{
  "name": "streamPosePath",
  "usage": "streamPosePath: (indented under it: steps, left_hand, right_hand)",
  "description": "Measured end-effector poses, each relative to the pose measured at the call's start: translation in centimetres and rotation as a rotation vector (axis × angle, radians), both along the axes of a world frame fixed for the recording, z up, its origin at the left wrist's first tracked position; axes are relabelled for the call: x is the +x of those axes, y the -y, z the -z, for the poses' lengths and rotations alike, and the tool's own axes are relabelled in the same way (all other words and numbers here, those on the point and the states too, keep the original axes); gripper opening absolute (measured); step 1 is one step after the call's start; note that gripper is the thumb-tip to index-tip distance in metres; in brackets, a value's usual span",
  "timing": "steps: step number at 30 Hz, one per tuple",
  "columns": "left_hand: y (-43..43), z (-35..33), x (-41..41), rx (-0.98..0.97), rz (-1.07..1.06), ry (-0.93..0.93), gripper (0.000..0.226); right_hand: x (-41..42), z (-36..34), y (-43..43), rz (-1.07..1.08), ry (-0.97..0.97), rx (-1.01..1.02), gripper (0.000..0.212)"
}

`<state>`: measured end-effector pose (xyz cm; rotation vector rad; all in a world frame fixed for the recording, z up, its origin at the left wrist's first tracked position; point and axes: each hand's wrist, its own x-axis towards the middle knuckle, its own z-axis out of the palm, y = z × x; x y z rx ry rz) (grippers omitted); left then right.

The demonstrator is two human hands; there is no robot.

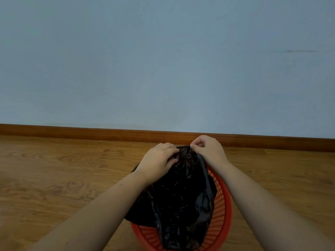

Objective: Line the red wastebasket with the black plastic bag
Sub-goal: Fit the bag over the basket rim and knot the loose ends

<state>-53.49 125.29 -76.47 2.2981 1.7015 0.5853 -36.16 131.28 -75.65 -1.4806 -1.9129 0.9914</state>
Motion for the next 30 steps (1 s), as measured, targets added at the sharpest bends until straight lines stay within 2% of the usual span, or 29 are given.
streamPosePath:
  steps: [4, 7, 11, 13, 16, 20, 22, 25, 30]
  left_hand:
    - [-0.2, 0.4, -0.1, -0.120, -0.144, 0.139, 0.027]
    - [-0.7, -0.2, -0.6, -0.203, -0.210, 0.164, 0.019]
    - [-0.8, -0.9, -2.0, -0.250, -0.268, 0.126, 0.012]
    - [-0.7, -1.1, -2.8, -0.267, -0.317, 0.090, 0.012]
    - [-0.8, -1.5, -3.9, -0.264, -0.388, 0.072, 0.013]
    - [-0.8, -2.1, -5.2, -0.306, -0.446, 0.101, 0.009]
    - [-0.6, -2.3, -5.8, -0.373, -0.450, 0.155, 0.005]
    - [-0.2, -2.5, -6.5, -0.465, -0.418, 0.206, 0.019]
    - [0.5, -2.8, -7.0, -0.520, -0.340, 0.147, 0.025]
  right_hand:
    - [0.5, -0.8, 0.0, -0.019, -0.116, -0.050, 0.006]
    - [0.7, -2.2, 0.2, -0.088, -0.194, -0.183, 0.027]
    - [0.8, -3.8, 0.3, -0.257, 0.022, -0.241, 0.055]
    - [0.8, -4.1, 0.5, -0.309, 0.108, -0.233, 0.061]
    - [0.9, -4.3, 0.7, -0.327, 0.101, -0.215, 0.052]
    - [1.3, -4.0, 0.4, -0.304, 0.108, -0.141, 0.014]
    - [1.5, -3.5, 0.2, -0.226, 0.109, -0.107, 0.018]
    - [1.9, -2.5, 0.0, -0.071, 0.052, -0.113, 0.018]
    - [2.1, -0.8, 0.4, 0.087, -0.118, -0.299, 0.017]
